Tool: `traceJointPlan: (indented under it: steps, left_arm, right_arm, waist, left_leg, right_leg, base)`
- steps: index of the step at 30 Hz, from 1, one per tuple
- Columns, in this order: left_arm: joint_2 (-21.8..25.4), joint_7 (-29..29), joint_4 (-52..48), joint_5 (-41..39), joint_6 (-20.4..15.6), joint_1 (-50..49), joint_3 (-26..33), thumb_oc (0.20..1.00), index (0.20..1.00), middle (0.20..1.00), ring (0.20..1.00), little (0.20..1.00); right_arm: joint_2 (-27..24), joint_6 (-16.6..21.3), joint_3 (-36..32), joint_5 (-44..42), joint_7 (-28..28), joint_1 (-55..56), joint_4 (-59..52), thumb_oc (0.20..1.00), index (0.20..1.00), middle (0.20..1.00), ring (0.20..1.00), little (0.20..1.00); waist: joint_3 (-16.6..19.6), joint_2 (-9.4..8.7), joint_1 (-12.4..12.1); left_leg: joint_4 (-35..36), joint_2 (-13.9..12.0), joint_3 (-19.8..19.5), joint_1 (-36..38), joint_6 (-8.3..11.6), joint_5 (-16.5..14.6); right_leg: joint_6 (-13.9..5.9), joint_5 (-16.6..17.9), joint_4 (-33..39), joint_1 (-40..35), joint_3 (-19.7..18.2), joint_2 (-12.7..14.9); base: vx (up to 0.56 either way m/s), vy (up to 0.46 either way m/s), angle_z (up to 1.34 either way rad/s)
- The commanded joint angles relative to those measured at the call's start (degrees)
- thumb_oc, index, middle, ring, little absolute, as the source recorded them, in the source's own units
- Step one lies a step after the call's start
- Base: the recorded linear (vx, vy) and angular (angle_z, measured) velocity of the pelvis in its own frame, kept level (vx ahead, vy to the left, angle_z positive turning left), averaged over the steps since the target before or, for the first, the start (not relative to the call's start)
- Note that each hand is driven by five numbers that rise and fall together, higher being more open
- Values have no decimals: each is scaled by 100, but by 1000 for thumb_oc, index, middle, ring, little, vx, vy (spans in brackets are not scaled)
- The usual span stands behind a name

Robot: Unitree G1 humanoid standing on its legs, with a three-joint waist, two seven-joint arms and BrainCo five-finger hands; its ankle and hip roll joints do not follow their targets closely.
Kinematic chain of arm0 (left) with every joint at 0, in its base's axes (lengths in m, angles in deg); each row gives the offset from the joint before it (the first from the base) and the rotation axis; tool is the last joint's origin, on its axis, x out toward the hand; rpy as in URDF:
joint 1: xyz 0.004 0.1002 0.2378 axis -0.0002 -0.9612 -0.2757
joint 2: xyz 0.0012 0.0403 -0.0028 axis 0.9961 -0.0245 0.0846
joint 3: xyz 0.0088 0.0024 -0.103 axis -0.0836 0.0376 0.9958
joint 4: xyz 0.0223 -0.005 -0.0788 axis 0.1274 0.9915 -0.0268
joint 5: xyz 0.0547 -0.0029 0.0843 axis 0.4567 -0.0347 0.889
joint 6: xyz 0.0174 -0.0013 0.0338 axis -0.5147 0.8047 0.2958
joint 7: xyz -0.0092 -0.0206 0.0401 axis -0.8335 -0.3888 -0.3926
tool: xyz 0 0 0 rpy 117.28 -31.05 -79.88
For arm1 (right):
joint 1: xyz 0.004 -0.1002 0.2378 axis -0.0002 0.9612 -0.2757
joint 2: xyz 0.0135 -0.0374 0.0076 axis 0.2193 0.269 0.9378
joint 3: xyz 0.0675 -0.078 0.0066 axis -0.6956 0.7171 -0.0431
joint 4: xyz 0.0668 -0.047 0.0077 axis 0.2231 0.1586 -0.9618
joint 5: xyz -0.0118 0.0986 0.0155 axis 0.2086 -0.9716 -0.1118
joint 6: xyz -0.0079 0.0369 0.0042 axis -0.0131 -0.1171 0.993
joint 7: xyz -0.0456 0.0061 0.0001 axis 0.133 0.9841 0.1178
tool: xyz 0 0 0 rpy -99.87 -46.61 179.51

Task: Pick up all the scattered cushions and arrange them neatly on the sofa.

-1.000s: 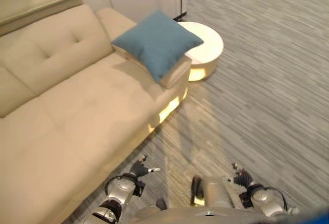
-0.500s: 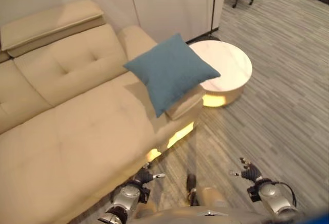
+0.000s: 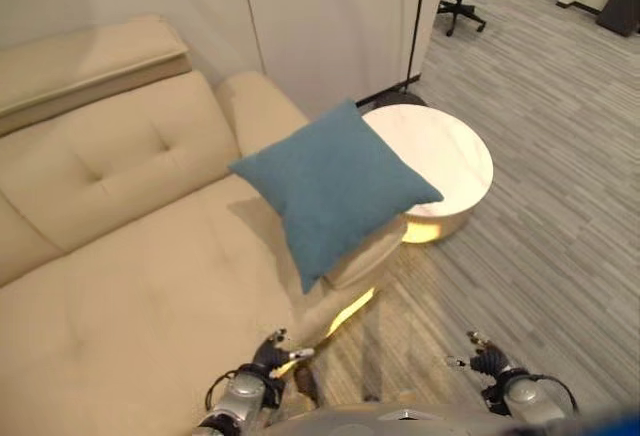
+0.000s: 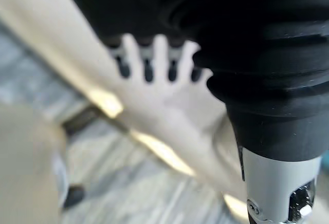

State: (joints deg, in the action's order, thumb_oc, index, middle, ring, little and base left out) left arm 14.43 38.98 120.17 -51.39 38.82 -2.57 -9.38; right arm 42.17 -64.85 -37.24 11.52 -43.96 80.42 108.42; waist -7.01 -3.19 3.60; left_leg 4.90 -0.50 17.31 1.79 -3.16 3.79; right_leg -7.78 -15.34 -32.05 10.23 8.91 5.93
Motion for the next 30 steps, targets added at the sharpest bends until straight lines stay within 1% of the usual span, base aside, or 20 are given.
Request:
traceJointPlan:
  steps: [1,4,6,7,8,10,11,13,16,20,21,23,25,26,30]
  left_arm:
    - [103,75,-148,-122,-156,30,205,1000,1000,1000,1000,1000]
    - [138,108,-141,-110,-173,87,211,1000,1000,1000,1000,1000]
    - [156,136,-160,-141,-195,139,237,1000,1000,1000,1000,1000]
    - [157,136,-160,-141,-195,139,237,1000,1000,1000,1000,1000]
    - [173,170,-184,-191,-220,168,275,1000,1000,1000,1000,1000]
    - [182,186,-217,-218,-244,144,292,1000,1000,1000,1000,1000]
    - [183,186,-218,-218,-244,142,291,1000,1000,1000,1000,1000]
    - [170,194,-306,-363,-266,58,397,1000,1000,1000,1000,1000]
    - [165,248,-414,-543,-301,-54,534,1000,1000,1000,1000,1000]
    - [194,315,-629,-686,-324,-146,666,1000,1000,1000,1000,1000]
    - [267,382,-858,-719,-338,-211,781,1000,1000,1000,1000,1000]
    - [327,426,-1015,-749,-339,-285,924,1000,1000,1000,1000,1000]
    - [357,444,-1102,-790,-342,-314,1006,1000,1000,1000,1000,1000]
    - [385,470,-1211,-830,-344,-372,1150,1000,1000,1000,1000,1000]
    - [433,524,-1489,-975,-386,-444,1459,1000,1000,1000,1000,1000]
  right_arm:
    - [-15,158,-60,-37,66,-165,-37,1000,1000,1000,1000,1000]
    - [10,138,-92,-39,59,-152,6,1000,1000,1000,1000,1000]
    - [26,130,-104,-35,56,-131,-6,1000,1000,1000,1000,1000]
    - [26,130,-104,-35,56,-131,-6,1000,1000,1000,1000,1000]
    - [22,115,-104,5,62,-114,-8,1000,1000,1000,1000,1000]
    - [46,107,-108,35,51,-69,43,1000,1000,1000,1000,1000]
    - [47,108,-108,35,51,-68,44,1000,1000,1000,1000,1000]
    - [46,104,-117,65,60,11,72,1000,1000,1000,1000,1000]
    - [-4,110,-193,88,117,141,68,1000,1000,1000,1000,1000]
    - [-105,138,-383,42,199,255,25,1000,1000,1000,1000,1000]
    - [-257,165,-620,1,271,362,-113,1000,1000,1000,1000,1000]
    - [-412,196,-865,-65,311,491,-331,1000,1000,1000,1000,1000]
    - [-505,203,-987,-71,348,542,-385,1000,1000,1000,1000,1000]
    - [-653,209,-1214,-55,384,662,-616,1000,1000,1000,1000,1000]
    - [-1049,221,-1760,20,538,763,-1132,1000,1000,1000,1000,1000]
  waist:
    - [-62,-87,-112]
    - [-40,-73,-51]
    - [-52,-97,-25]
    - [-59,-95,-21]
    - [-59,-131,-37]
    - [5,-193,-87]
    - [4,-195,-82]
    - [145,-241,-140]
    - [239,-227,-148]
    - [257,-204,-122]
    - [264,-184,-93]
    - [266,-168,-58]
    - [262,-156,-42]
    - [255,-145,-11]
    - [261,-106,60]
  left_leg:
    - [-570,-145,-189,-160,318,-513]
    - [-548,-139,-320,-82,347,-567]
    - [-567,-122,-418,-22,370,-621]
    - [-568,-124,-423,-14,371,-623]
    - [-607,-126,-468,19,392,-662]
    - [-607,-105,-478,31,418,-675]
    - [-608,-104,-483,33,418,-674]
    - [-545,-168,-502,68,493,-621]
    - [-453,-249,-532,138,559,-564]
    - [-381,-333,-551,182,623,-501]
    - [-333,-384,-547,211,658,-458]
    - [-267,-424,-539,268,685,-425]
    - [-225,-440,-533,302,697,-405]
    - [-151,-462,-507,353,715,-371]
    - [-26,-495,-443,396,749,-322]
  right_leg:
    - [-93,1219,1552,-419,-245,142]
    - [-150,1460,2087,-325,-375,374]
    - [-213,1598,2375,-316,-485,464]
    - [-213,1601,2384,-332,-478,463]
    - [-272,1711,2500,-355,-464,554]
    - [-301,1734,2695,-523,-377,612]
    - [-302,1736,2702,-531,-371,614]
    - [-308,1748,2923,-732,-309,553]
    - [-271,1698,3088,-928,-204,470]
    - [-214,1629,3217,-1075,-109,386]
    - [-183,1588,3281,-1153,-62,335]
    - [-168,1575,3360,-1230,-26,305]
    - [-164,1574,3400,-1270,-21,285]
    - [-162,1581,3466,-1316,-22,259]
    - [-174,1610,3614,-1382,15,235]
  base:
    - [150,-57,34]
    - [109,-94,39]
    - [89,-95,30]
    - [75,-125,23]
    - [51,-121,25]
    - [48,-128,22]
    - [72,-161,12]
    - [87,-188,8]
    - [62,-140,9]
    - [20,-95,3]
    - [15,-80,2]
    - [20,-80,10]
    - [14,-40,5]
    - [17,-38,-1]
    - [17,-34,-2]
